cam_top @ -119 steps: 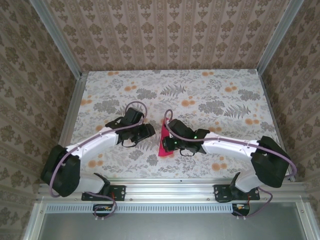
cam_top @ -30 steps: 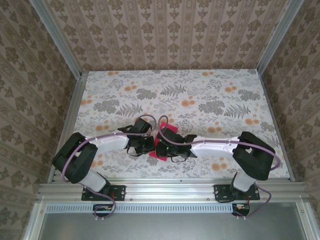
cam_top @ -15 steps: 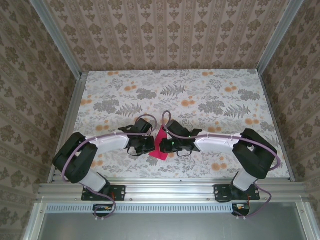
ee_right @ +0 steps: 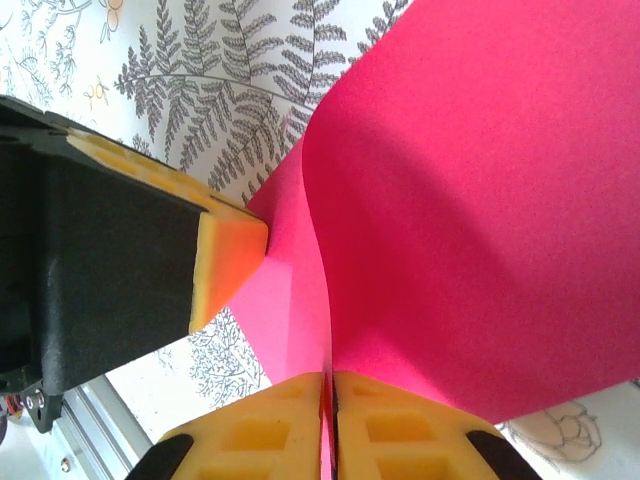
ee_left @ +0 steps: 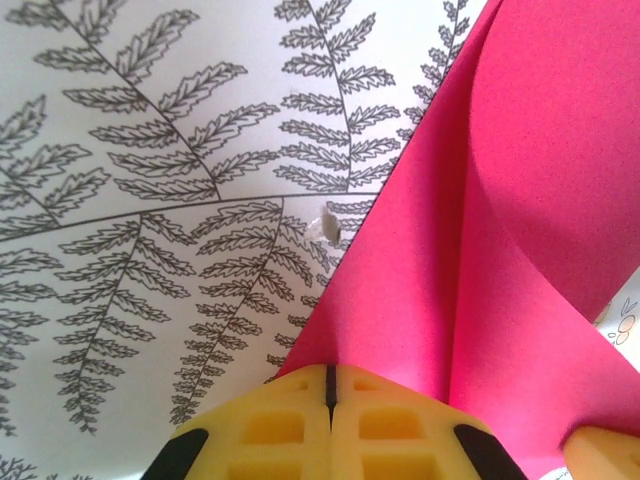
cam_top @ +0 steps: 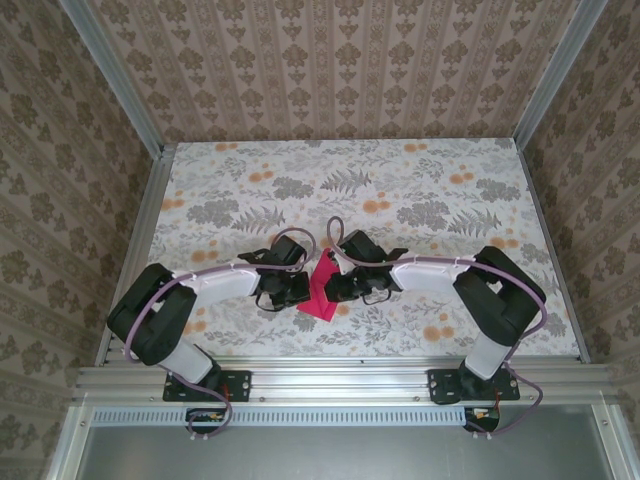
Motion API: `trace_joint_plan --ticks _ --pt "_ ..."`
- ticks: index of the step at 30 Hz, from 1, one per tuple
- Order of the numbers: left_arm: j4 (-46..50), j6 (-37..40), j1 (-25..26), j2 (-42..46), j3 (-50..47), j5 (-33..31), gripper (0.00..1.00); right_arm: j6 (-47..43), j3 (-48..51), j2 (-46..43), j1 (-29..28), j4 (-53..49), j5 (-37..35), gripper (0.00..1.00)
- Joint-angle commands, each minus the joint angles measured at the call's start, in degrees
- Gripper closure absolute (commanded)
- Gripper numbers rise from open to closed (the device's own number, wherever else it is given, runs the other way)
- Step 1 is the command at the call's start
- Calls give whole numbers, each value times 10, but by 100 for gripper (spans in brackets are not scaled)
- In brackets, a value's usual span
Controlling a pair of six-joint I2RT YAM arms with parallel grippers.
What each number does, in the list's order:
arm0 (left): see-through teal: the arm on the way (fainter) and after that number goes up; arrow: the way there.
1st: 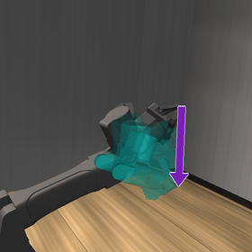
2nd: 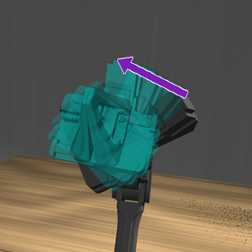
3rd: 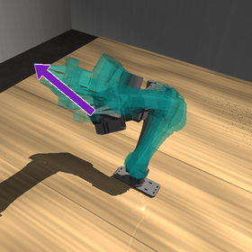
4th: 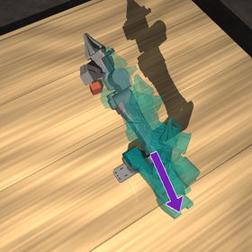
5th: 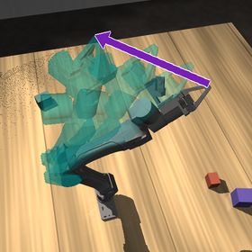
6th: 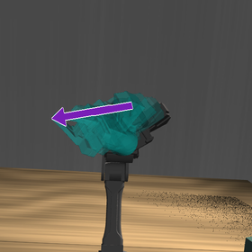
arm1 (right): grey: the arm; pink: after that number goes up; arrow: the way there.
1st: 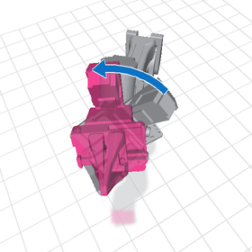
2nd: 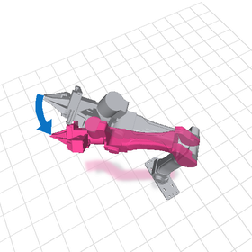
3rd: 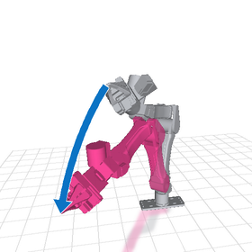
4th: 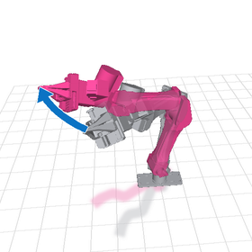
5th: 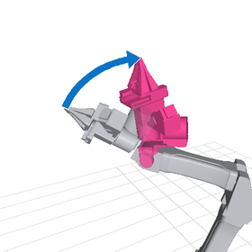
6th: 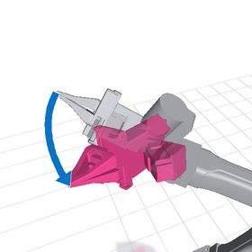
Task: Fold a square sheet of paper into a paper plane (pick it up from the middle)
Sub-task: Fold the triangle a second time at the center of the table.
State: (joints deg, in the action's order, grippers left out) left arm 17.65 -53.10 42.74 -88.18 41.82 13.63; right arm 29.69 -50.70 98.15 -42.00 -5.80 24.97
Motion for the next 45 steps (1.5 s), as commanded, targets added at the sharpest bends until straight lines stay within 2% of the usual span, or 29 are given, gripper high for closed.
trace_joint_plan --ticks 1,14,33,45 --pt "40 15 4 -19 4 -31 94 -47 -23 14 12 2 27 89" --pt "52 22 9 -28 17 -38 94 -158 -40 27 19 -15 16 87" --pt "47 20 15 -25 23 -38 93 -122 31 14 19 66 36 86" --pt "48 22 18 -24 24 -39 93 -170 18 14 23 53 7 87"
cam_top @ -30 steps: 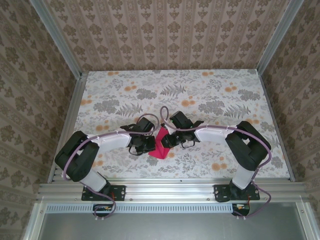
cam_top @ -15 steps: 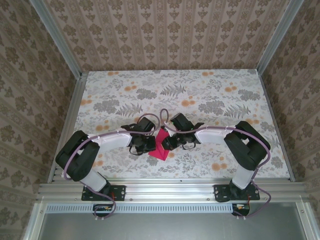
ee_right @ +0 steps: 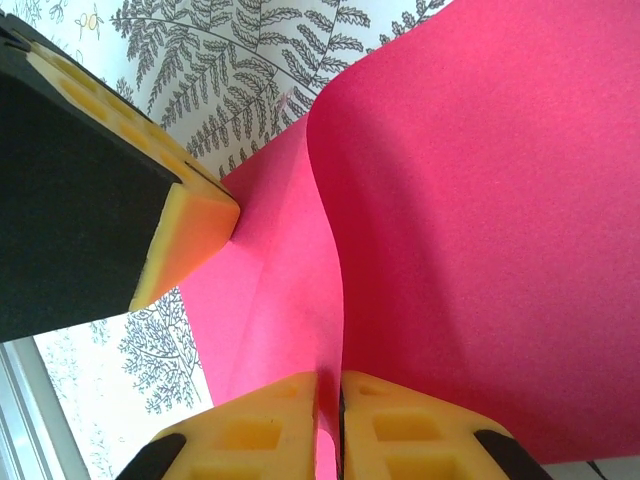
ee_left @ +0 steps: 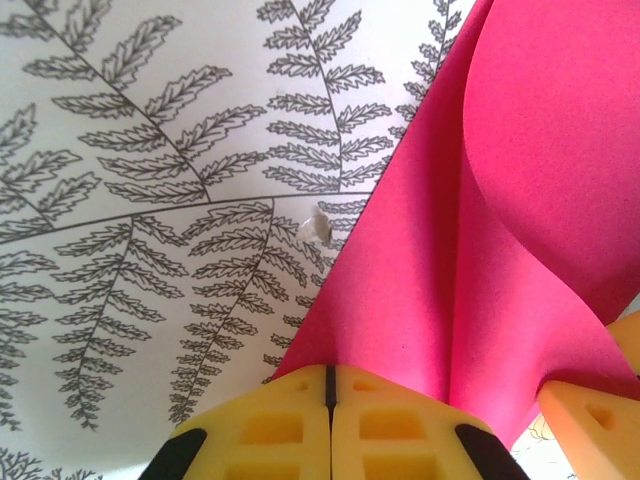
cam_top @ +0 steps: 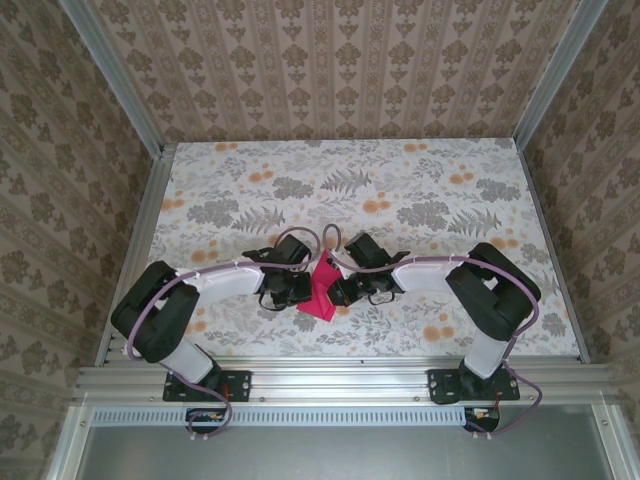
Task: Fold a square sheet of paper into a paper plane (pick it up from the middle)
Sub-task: Fold the triangle a second time at the center of the table.
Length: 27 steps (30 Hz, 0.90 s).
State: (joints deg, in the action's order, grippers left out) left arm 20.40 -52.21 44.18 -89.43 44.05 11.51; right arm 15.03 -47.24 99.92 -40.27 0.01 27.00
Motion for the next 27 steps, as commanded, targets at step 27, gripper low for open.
trace_joint_plan --ticks 27 --pt "24 14 7 -19 10 -19 93 -83 -36 1 13 -67 -51 86"
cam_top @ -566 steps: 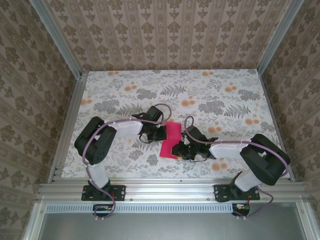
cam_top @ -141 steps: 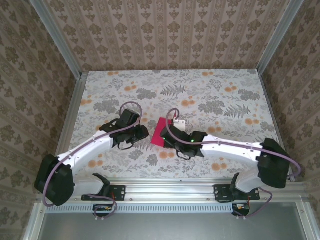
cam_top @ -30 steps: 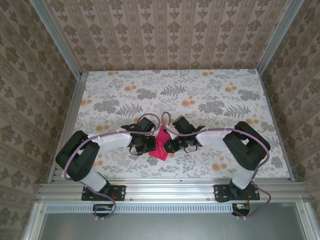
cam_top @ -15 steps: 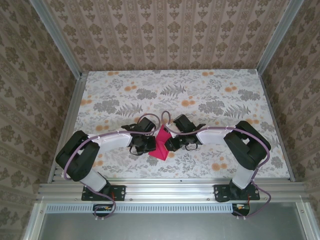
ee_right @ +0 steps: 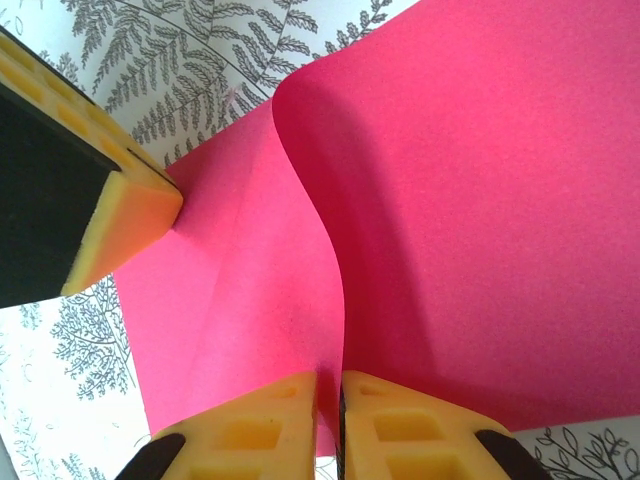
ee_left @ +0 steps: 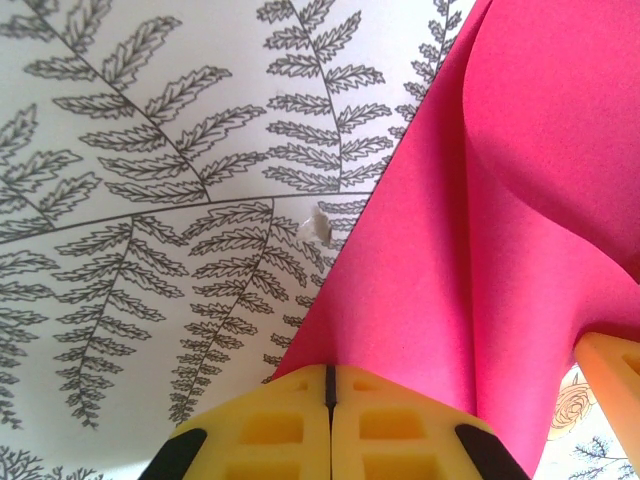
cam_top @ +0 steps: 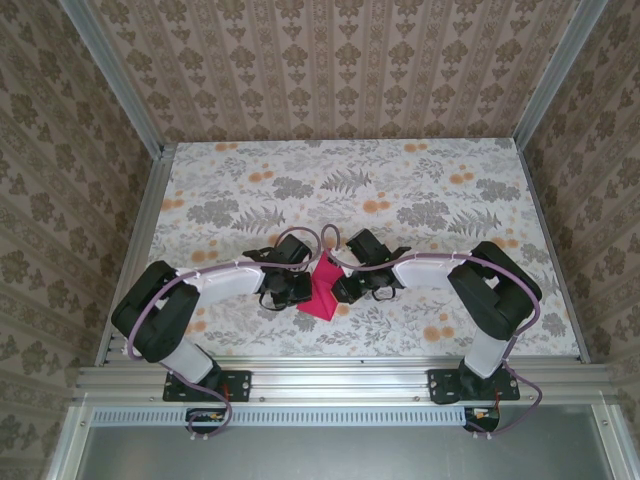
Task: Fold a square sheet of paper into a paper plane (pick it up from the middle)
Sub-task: Fold the triangle a second time at the center of the table.
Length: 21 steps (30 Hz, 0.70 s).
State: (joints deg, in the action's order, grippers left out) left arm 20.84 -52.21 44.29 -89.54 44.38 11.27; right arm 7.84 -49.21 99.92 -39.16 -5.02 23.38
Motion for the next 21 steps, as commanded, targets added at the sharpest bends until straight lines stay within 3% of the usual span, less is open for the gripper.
trace_joint_plan --ticks 1,21 --pt "21 15 6 -18 8 -16 93 -9 -17 1 1 -16 -15 86" --pt "24 16 10 -19 12 -21 93 22 0 -5 0 -20 -18 86"
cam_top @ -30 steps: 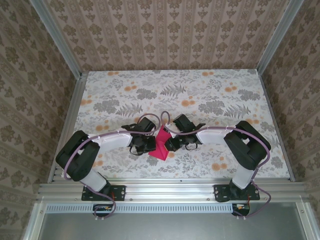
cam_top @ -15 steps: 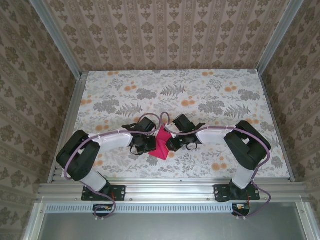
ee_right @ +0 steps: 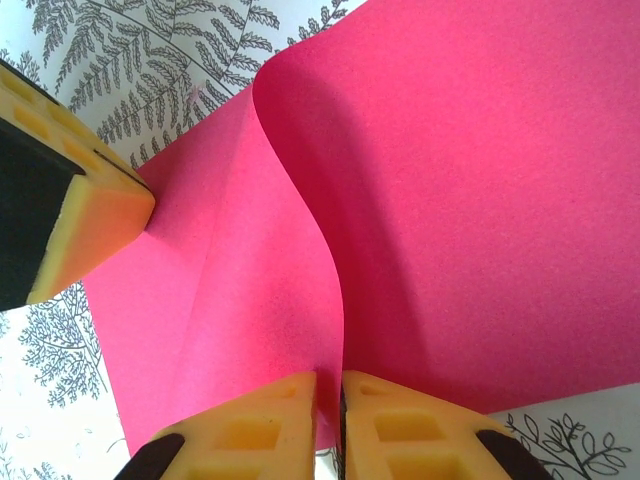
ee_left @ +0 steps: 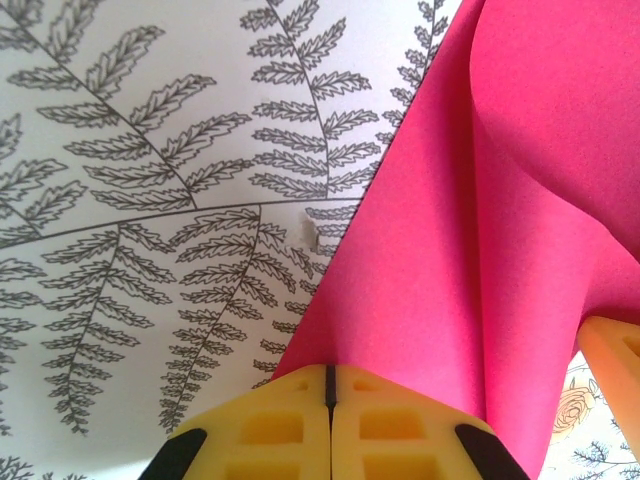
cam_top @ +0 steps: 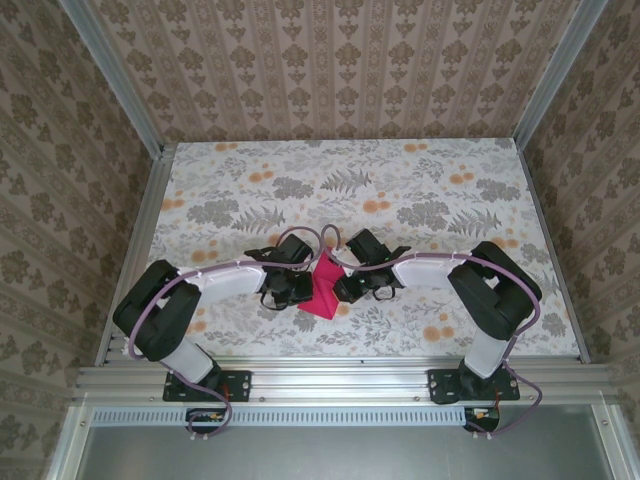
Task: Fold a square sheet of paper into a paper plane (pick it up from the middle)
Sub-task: Fold the triangle a second time at the center of the table.
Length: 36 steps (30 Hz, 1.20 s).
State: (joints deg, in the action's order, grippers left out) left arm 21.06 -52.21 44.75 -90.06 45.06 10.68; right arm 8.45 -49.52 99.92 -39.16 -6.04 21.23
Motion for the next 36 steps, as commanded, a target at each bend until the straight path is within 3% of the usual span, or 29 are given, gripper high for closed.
trace_joint_plan --ticks 1,36 --pt "21 16 5 -14 5 -15 93 18 5 -6 0 -7 7 86" --pt "22 18 7 -24 10 -14 93 15 -24 -11 -6 -44 -15 86"
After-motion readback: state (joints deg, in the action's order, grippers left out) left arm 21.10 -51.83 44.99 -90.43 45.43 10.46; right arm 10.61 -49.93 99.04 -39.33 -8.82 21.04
